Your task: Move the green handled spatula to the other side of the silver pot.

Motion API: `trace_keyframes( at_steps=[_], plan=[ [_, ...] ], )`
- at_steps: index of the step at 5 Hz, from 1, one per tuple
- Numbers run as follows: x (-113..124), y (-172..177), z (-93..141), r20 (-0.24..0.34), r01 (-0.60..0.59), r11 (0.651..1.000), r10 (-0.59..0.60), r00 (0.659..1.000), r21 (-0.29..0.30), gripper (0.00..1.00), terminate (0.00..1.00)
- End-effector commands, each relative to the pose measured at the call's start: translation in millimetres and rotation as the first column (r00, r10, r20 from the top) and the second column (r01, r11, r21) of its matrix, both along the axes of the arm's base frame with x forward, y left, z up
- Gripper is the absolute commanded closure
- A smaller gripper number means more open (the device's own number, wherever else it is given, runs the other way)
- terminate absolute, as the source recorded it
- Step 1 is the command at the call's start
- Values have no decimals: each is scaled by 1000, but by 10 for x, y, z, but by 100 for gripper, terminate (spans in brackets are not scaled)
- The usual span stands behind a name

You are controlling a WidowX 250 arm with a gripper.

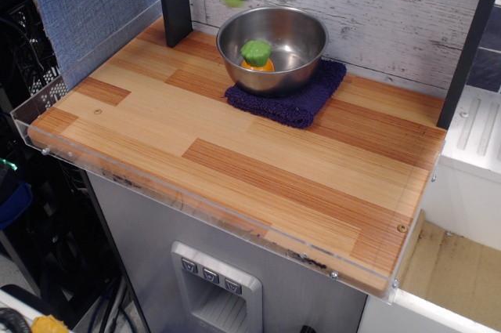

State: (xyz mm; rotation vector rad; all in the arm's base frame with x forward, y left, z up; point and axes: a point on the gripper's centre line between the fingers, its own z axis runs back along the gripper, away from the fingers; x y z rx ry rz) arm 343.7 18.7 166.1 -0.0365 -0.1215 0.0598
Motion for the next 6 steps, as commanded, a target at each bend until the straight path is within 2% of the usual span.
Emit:
trace_keyframes(
  at_steps=[1,2,3,4,6],
  plan=[
    [-61,-974,-183,-15,30,1000,-30,999,5,100,0],
    [-89,-1291,-400,-62,19,1000,-19,998,11,100,0],
    [-106,-1304,-663,-114,13,1000,-11,993,20,100,0],
    [-105,-1221,-878,-157,14,999,-8,988,32,100,0],
    [-93,-1020,-1189,-224,-20,1000,21,974,7,100,0]
  ],
)
